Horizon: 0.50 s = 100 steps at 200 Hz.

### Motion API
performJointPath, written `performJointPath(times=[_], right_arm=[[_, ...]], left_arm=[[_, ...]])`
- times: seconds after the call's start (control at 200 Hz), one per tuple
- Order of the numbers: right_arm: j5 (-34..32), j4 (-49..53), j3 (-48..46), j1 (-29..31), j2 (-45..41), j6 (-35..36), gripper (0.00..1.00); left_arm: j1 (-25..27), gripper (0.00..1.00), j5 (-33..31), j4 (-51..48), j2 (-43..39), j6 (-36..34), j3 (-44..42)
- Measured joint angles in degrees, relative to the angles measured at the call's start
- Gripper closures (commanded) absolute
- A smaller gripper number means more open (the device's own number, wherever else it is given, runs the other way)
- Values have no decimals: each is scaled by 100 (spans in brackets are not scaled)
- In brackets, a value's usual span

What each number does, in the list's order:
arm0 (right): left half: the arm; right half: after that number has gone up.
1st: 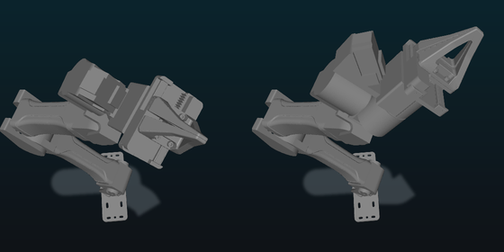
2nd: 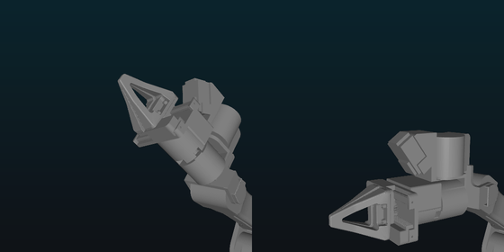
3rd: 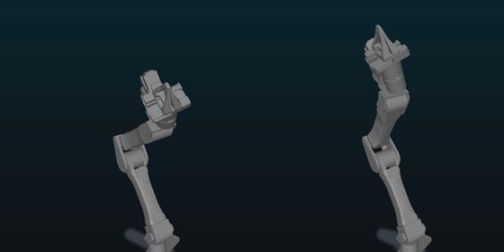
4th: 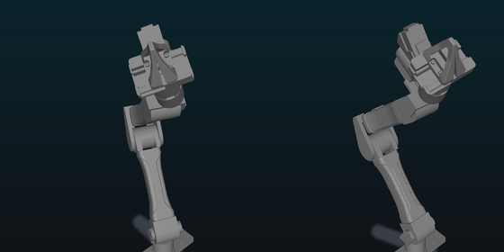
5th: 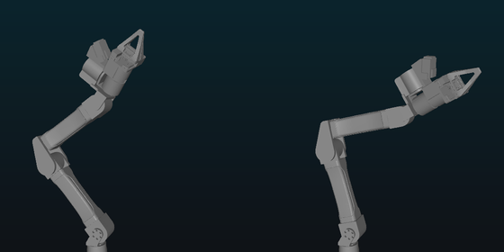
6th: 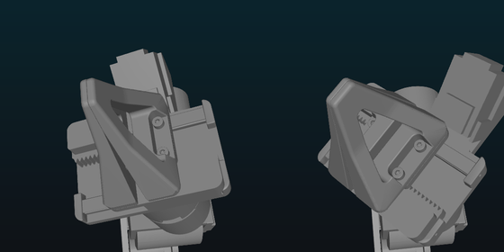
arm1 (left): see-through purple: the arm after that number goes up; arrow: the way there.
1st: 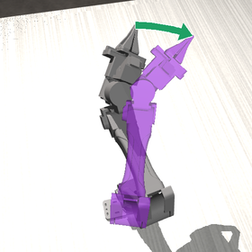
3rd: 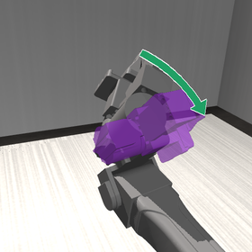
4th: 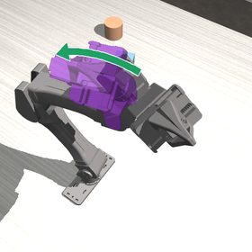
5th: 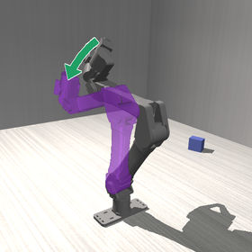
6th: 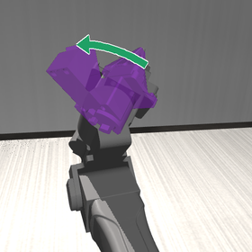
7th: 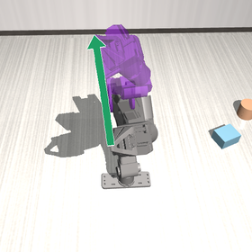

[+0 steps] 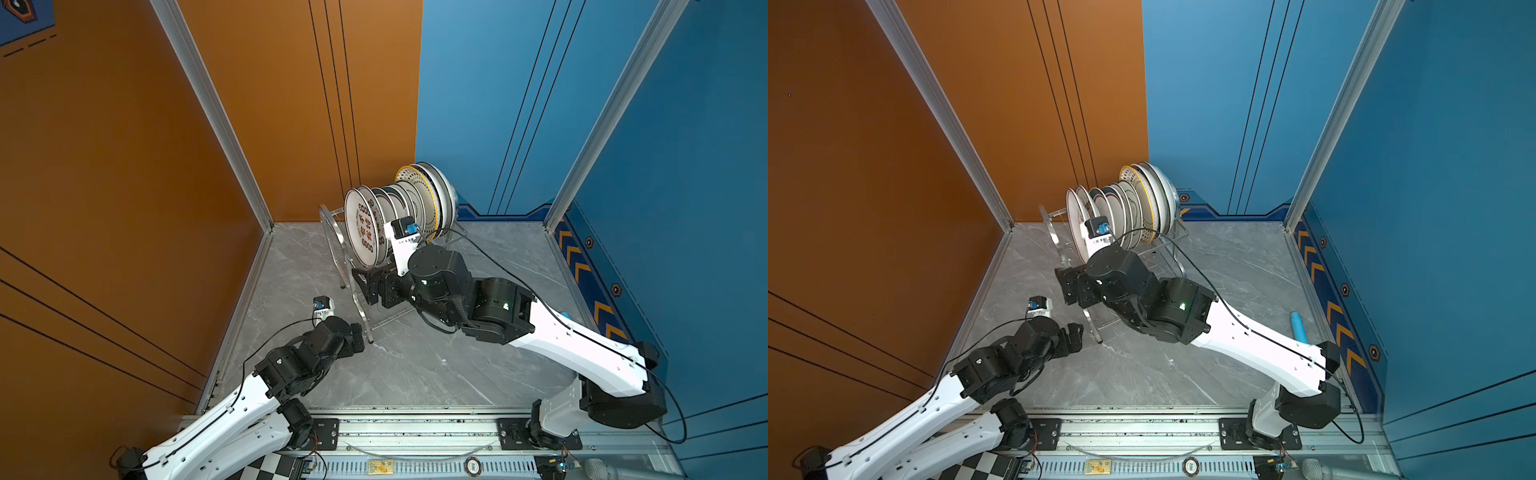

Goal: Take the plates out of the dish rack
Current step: 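Open and raise the right gripper toward the plates while the left holds the rack, then lower the right gripper onto the rim of the nearest white printed plate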

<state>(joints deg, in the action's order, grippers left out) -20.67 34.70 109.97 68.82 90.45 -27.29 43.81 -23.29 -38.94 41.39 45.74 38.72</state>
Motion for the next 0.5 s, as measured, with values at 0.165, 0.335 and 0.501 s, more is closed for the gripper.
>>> performJointPath(times=[0.165, 0.335, 0.501], right_arm=[[223, 2, 249, -181, 343, -42, 21], [173, 7, 431, -205, 603, -20, 25], [2, 7, 433, -275, 643, 2, 28]], left_arm=[[-33, 2, 111, -13, 52, -162, 15], [-33, 2, 153, -15, 59, -240, 15], [-33, 2, 155, -15, 57, -282, 15]])
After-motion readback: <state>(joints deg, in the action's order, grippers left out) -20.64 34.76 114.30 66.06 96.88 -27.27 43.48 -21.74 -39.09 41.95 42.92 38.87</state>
